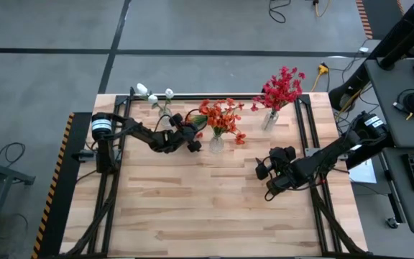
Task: Sort flowers into vase by color
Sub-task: Put the orange flowers into the bottom transparent vase
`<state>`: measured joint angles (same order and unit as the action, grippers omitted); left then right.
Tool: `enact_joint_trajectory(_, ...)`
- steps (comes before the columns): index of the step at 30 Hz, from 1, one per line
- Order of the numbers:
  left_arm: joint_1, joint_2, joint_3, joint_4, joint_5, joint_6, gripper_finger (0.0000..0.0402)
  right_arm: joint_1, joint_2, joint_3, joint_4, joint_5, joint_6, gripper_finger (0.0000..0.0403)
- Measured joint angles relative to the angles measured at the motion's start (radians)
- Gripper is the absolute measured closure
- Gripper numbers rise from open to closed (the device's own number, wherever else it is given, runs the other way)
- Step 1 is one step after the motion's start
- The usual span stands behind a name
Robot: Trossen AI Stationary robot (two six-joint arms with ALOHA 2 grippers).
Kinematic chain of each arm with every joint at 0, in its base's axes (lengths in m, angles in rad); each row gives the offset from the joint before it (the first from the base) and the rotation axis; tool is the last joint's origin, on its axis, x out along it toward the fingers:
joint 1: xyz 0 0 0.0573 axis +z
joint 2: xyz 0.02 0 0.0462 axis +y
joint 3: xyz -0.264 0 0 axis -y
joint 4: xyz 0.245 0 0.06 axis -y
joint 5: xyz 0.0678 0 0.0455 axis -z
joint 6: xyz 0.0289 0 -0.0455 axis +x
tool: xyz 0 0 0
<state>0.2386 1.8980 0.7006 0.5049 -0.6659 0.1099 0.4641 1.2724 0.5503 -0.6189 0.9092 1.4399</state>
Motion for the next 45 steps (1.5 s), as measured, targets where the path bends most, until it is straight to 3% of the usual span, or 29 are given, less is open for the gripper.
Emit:
enact_joint_trajectory(34,-0.029,-0.033,-0.005,-0.145,-0.006,-0.123,0.0401,0.0,0.0,0.0,0.0,-0.002,0.0,0.0017)
enact_joint_trajectory(45,-0.036,-0.06,-0.003,-0.266,0.002,-0.202,0.0401,0.0,0.0,0.0,0.0,-0.002,0.0,0.0017)
